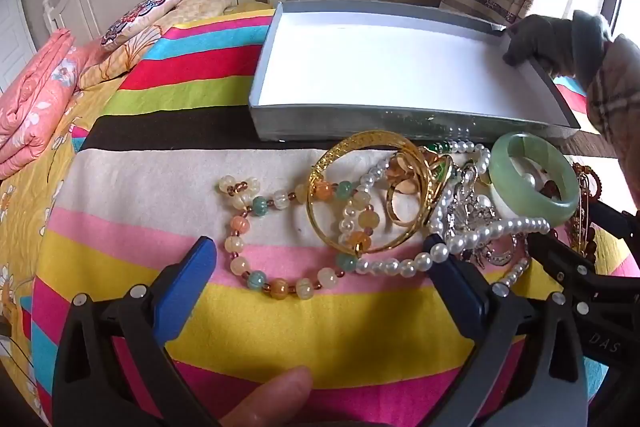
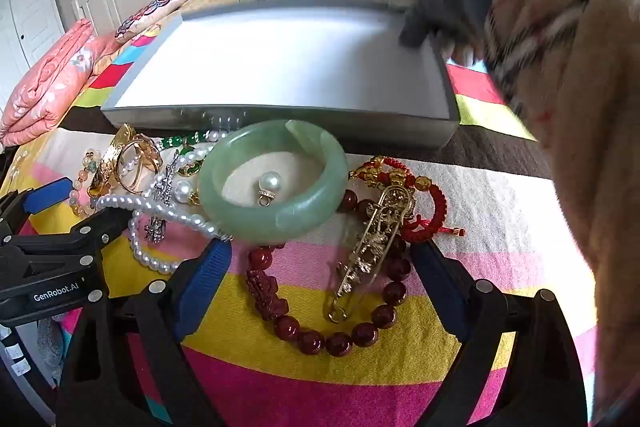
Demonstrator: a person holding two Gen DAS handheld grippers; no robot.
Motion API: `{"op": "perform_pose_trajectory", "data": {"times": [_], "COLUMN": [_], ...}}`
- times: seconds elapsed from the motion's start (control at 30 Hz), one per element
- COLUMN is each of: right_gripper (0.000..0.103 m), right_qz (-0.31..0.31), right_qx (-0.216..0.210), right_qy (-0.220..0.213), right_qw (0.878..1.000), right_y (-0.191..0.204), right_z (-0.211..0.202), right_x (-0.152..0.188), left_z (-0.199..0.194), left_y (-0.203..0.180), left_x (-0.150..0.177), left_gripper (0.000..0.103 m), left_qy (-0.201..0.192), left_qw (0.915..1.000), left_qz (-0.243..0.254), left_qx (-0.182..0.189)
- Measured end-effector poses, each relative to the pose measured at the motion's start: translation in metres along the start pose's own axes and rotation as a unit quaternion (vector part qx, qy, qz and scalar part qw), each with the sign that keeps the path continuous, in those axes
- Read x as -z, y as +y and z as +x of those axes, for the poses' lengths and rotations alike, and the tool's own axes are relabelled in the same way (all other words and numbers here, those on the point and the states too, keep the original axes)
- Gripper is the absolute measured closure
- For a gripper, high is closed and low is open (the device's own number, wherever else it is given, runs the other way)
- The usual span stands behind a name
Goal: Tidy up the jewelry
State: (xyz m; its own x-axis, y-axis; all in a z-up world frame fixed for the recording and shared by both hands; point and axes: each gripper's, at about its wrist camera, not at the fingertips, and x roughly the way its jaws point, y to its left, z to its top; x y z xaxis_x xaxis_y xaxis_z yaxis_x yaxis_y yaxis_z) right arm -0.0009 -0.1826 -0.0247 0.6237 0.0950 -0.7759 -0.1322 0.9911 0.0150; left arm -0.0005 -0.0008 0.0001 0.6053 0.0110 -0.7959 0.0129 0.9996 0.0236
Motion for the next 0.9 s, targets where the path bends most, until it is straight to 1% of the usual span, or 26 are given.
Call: {"op": "perform_pose_trajectory", "data": {"times": [0.33, 0.37, 0.9], "right_gripper": [0.016, 0.016, 0.016], "right_qz": [-0.001, -0.002, -0.002], "right_qx": [0.001, 0.002, 0.004], "right_qy": [0.002, 0.0, -0.001], "right_qw": [1.0, 1.0, 1.0], "right_y": [-0.0054, -0.0013, -0.0028], "right_z": [0.0078, 0.002, 0.0048], "right_x": [-0.001, -0.0003, -0.0006], "left_z": [0.0005, 0.0005, -0.0011], "left_y": [0.0004, 0.0004, 0.0015], "left_x": [0.0002, 0.0002, 0.0012], "left_gripper": [0.002, 0.002, 0.002], "left_qy": [0.003, 0.003, 0.003], "left_qw": [1.0, 1.0, 1.0], "left_qz": [-0.003, -0.003, -0.006], "left_qx": [0.004, 0.004, 0.002]}}
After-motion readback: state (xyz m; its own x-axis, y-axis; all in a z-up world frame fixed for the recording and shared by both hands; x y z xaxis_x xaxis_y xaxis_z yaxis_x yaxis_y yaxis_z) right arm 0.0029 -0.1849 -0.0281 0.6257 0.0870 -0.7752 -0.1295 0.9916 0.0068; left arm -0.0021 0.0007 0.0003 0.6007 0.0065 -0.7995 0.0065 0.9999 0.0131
